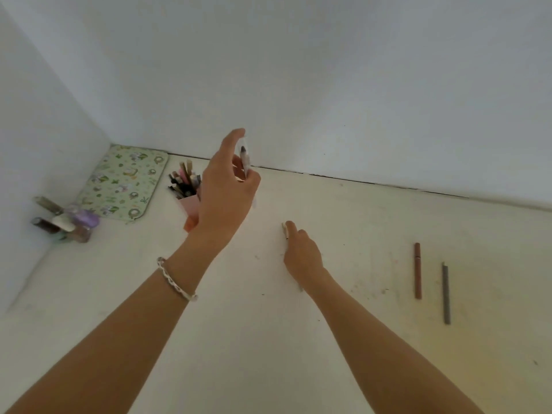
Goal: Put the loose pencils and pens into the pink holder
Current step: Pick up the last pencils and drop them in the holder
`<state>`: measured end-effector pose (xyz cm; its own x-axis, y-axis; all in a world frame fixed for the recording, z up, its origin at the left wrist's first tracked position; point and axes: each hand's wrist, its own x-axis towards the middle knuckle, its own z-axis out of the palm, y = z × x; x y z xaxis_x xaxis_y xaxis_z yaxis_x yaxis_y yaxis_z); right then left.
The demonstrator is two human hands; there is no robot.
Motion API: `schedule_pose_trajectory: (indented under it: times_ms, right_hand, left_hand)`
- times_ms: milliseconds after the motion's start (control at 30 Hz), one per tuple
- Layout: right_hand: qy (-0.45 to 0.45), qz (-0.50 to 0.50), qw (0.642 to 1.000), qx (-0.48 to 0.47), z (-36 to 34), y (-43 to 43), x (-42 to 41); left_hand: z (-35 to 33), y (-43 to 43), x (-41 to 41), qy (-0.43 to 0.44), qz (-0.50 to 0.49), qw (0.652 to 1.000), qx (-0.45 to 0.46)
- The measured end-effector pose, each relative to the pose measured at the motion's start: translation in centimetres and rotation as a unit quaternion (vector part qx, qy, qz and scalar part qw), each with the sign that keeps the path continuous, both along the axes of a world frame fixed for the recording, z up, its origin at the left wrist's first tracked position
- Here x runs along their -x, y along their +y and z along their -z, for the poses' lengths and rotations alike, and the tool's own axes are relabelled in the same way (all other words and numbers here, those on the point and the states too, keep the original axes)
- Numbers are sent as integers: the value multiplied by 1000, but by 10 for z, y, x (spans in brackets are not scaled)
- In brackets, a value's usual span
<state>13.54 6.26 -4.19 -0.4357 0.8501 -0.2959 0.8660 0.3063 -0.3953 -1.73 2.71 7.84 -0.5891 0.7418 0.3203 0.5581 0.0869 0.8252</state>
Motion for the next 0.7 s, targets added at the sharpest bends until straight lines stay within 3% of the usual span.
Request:
schedule_pose_trajectory:
  times_ms: [100, 200, 300, 433, 567, 700]
  right_hand:
    - [159, 55, 985, -39, -21, 7, 16]
    - [347, 101, 928, -89, -48, 13, 32]
    - [465, 119, 872, -96, -68, 14, 45]
    - [499, 112, 851, -117, -80, 10, 61]
    - [514, 118, 841, -118, -80, 3, 70]
    - [516, 95, 842, -126, -76, -4, 83]
  left_hand:
    - [-2, -15, 34, 37, -71, 996, -33]
    - [5, -28, 58, 75, -89, 993, -15]
    - [19, -33, 61, 132, -67, 988, 46]
    - [35, -26, 65, 262, -51, 959, 95]
    - [50, -23, 70, 405, -77, 903, 120]
    - [50, -26, 76, 466, -74, 869, 150]
